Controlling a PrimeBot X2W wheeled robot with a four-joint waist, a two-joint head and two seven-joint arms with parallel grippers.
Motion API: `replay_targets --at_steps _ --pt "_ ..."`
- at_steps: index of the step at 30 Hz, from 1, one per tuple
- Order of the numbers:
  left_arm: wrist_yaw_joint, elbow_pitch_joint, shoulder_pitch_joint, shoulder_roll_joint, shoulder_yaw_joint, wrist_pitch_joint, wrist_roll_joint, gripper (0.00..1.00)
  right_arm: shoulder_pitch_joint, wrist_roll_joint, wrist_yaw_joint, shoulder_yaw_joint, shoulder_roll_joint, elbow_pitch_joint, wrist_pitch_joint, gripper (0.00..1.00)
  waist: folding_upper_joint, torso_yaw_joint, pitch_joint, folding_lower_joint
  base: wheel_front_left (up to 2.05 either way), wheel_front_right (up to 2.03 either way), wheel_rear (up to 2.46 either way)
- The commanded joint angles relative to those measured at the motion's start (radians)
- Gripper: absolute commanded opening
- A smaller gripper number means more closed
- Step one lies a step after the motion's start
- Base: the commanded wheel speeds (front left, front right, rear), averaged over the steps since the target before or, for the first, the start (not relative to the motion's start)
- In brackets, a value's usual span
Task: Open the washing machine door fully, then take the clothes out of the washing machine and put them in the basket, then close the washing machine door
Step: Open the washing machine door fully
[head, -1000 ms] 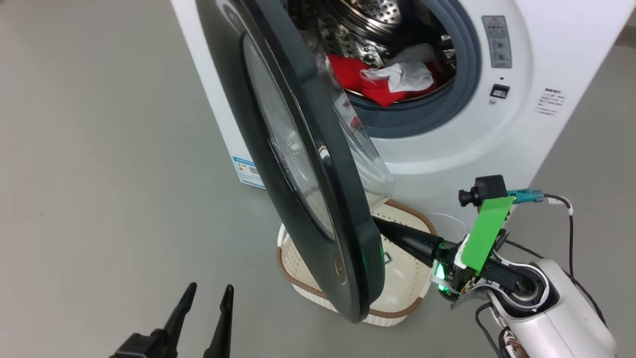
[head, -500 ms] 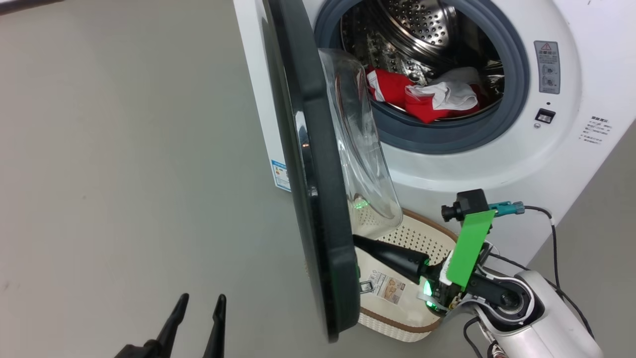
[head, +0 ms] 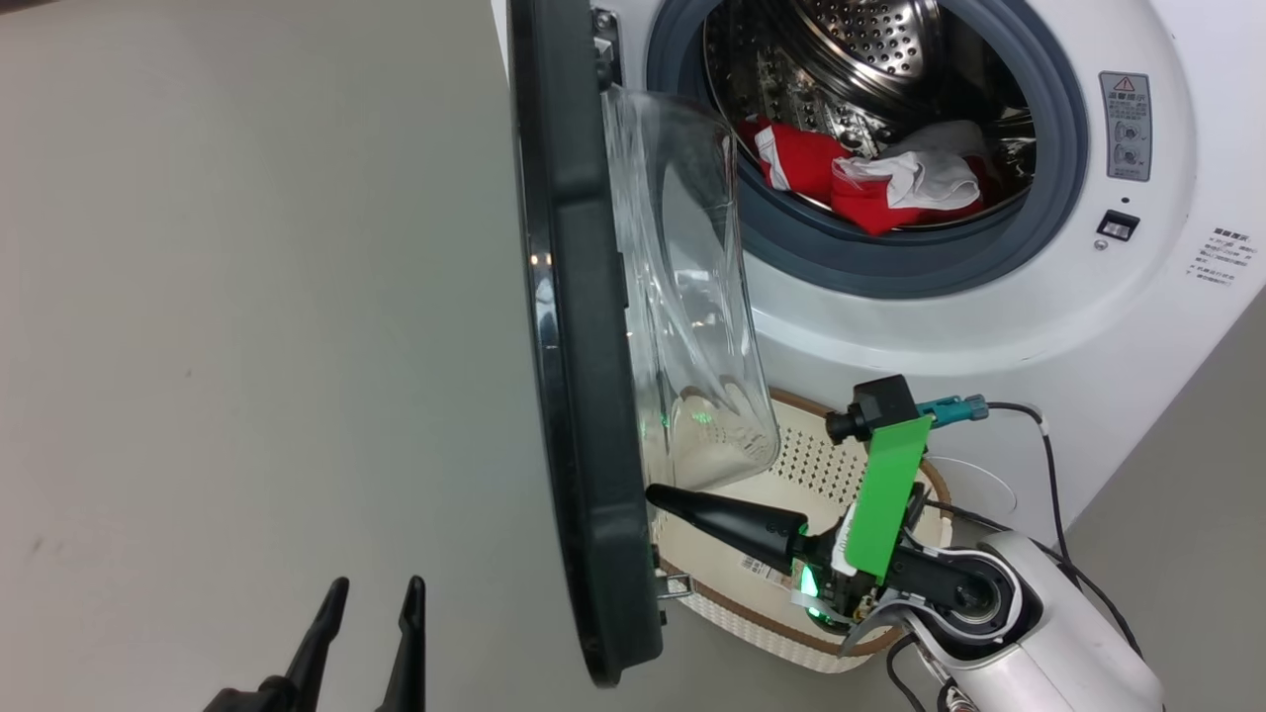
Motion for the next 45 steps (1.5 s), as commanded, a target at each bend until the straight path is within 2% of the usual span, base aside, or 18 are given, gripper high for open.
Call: replay_targets --at_steps 1,9,14,15,17,18,20,45 --pt "0.008 -0.030 -0.010 0.009 0.038 -0.012 -0.007 1.00 -0.037 0.013 0.008 0.021 0.019 -0.027 -0.004 0.00 0.0000 0.002 0.002 0.0000 0.00 0.00 0.00" --pt "0.014 -0.038 -0.008 0.009 0.041 -0.012 -0.010 1.00 -0.053 0.034 0.008 0.055 0.019 -0.027 -0.023 0.00 0.0000 0.004 0.004 0.0000 0.00 0.00 0.00" --pt "0.011 -0.036 -0.009 0.009 0.039 -0.012 -0.008 1.00 -0.046 0.005 0.008 0.048 0.019 -0.029 -0.046 0.00 0.0000 0.000 0.000 0.0000 0.00 0.00 0.00" --pt "0.009 -0.034 -0.010 0.009 0.038 -0.012 -0.007 1.00 -0.041 -0.002 0.008 0.045 0.019 -0.030 -0.050 0.05 0.0000 -0.001 -0.002 0.0000 0.00 0.00 0.00" --pt "0.006 -0.030 -0.011 0.009 0.035 -0.012 -0.005 1.00 -0.031 -0.016 0.008 0.037 0.019 -0.032 -0.059 0.38 0.0000 -0.003 -0.005 0.0000 0.00 0.00 0.00" --pt "0.004 -0.028 -0.012 0.009 0.034 -0.012 -0.004 1.00 -0.024 -0.025 0.008 0.032 0.019 -0.032 -0.065 0.44 0.0000 -0.004 -0.007 0.0000 0.00 0.00 0.00" --pt "0.000 -0.023 -0.013 0.009 0.031 -0.012 -0.001 1.00 -0.007 -0.043 0.008 0.021 0.019 -0.031 -0.075 0.99 0.0000 -0.007 -0.011 0.0000 0.00 0.00 0.00" --pt "-0.033 0.017 -0.017 0.009 0.041 -0.012 0.019 1.00 0.195 -0.128 0.008 -0.124 -0.004 -0.008 -0.201 1.00 0.0000 -0.069 -0.038 0.0000 0.00 0.00 0.00"
